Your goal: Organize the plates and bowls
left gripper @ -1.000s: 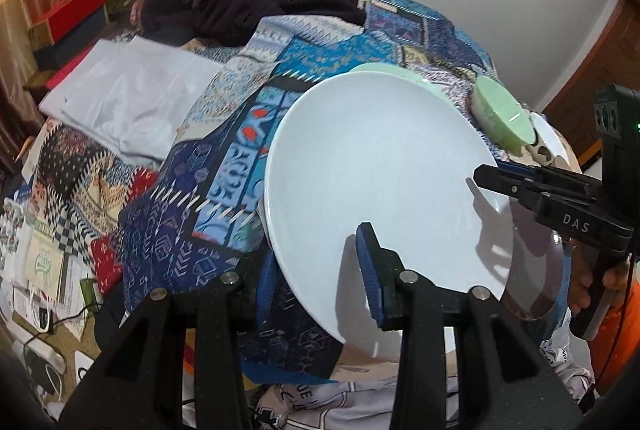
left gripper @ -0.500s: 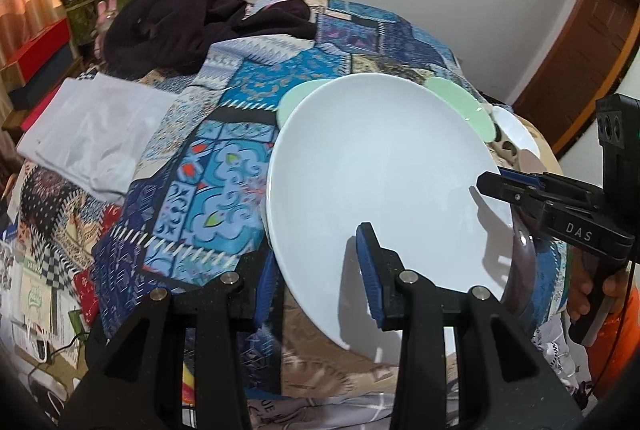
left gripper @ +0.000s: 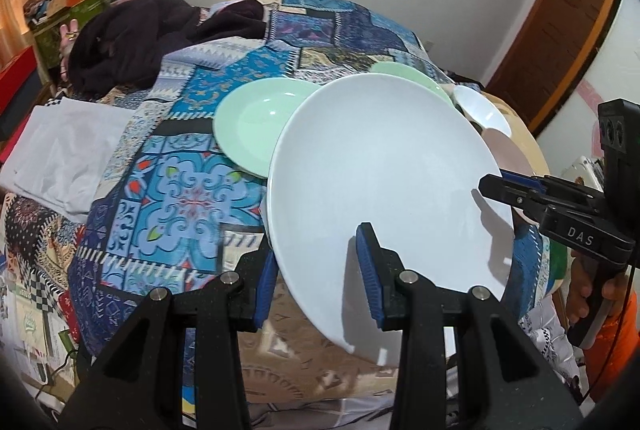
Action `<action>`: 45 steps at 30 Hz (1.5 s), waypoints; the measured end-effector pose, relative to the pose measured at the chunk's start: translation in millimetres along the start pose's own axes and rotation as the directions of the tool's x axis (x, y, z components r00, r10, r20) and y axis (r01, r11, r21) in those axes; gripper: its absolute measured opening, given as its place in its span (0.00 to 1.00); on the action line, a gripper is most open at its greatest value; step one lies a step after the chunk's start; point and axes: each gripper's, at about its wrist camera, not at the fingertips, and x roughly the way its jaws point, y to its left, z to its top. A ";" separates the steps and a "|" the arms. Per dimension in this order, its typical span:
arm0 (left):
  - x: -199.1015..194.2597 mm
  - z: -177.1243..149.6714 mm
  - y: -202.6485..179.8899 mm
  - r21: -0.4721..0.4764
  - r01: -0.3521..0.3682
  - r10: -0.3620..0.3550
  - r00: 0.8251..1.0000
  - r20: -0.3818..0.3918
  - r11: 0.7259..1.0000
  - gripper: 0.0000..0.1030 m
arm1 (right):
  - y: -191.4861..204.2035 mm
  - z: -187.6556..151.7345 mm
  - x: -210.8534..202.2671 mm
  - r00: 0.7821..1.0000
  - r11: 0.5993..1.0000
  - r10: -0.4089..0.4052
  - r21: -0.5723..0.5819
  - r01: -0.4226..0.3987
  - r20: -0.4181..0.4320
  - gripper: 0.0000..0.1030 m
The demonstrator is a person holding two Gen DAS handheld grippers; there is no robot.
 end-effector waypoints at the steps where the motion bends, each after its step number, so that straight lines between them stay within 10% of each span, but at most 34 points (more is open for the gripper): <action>1: 1.5 0.0 -3.4 0.006 0.003 -0.003 1.000 -0.005 1.000 0.37 | -3.0 -2.5 -2.0 1.000 1.000 -0.004 0.006 0.004 0.001 0.25; 45: 86.0 -12.6 -46.2 0.064 0.055 -0.039 0.973 -0.228 0.996 0.37 | -59.0 -56.2 4.2 0.994 0.988 -0.008 0.150 0.024 -0.107 0.25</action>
